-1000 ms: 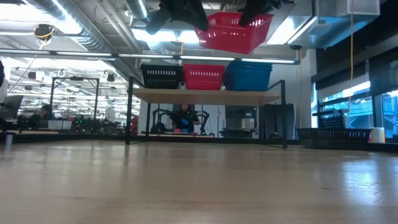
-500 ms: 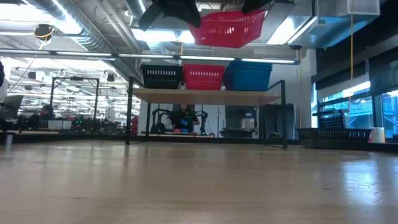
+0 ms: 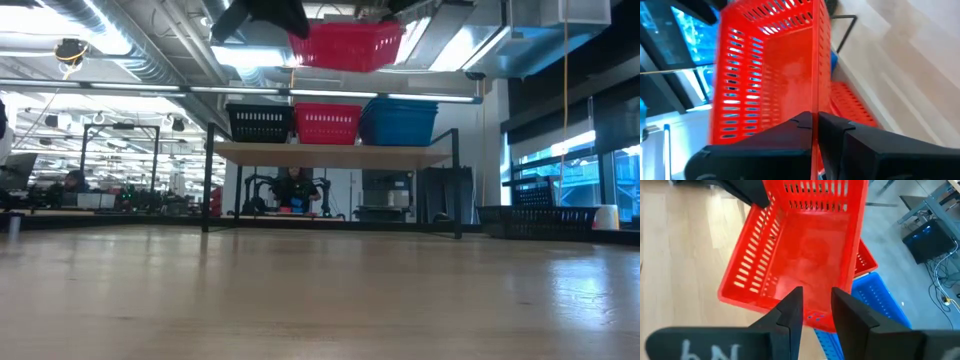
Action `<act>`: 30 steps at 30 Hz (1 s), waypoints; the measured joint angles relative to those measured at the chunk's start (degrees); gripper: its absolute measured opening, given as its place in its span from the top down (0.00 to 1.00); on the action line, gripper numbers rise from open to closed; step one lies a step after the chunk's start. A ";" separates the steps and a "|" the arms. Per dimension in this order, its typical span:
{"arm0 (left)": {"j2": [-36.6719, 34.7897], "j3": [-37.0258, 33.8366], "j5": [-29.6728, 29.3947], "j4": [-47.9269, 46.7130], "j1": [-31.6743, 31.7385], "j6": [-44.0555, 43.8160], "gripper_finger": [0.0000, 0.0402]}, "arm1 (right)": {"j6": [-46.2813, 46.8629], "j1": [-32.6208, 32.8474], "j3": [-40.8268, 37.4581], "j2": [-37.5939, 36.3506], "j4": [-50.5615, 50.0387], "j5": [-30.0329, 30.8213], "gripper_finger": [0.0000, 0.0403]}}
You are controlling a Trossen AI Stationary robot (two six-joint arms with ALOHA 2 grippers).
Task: Stack baskets on shelf by color
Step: Stack the red bin on the red bin on the shelf
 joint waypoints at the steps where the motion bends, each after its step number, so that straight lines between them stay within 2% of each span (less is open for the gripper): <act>1: -0.11 0.04 -0.02 0.16 0.00 0.01 1.00 | -0.01 0.00 0.00 -0.08 0.11 0.07 0.75; 8: -1.88 -0.04 0.25 -0.73 0.15 1.04 1.00 | -0.04 0.31 -0.02 -1.27 0.32 0.09 0.75; 12: -3.53 0.03 2.59 -1.16 1.92 3.79 1.00 | -1.30 1.36 -0.04 -2.95 0.46 0.17 0.75; 20: -6.60 0.03 17.83 -2.83 10.76 5.79 1.00 | -1.35 3.10 -0.04 -6.46 0.46 -0.10 0.75; 25: -7.42 1.86 23.65 -3.98 17.85 8.94 1.00 | -1.48 3.30 -0.04 -7.99 0.30 -1.33 0.75; 30: -7.38 4.79 34.98 -4.76 24.93 8.94 1.00 | -2.57 3.30 -0.04 -8.91 0.16 -2.47 0.75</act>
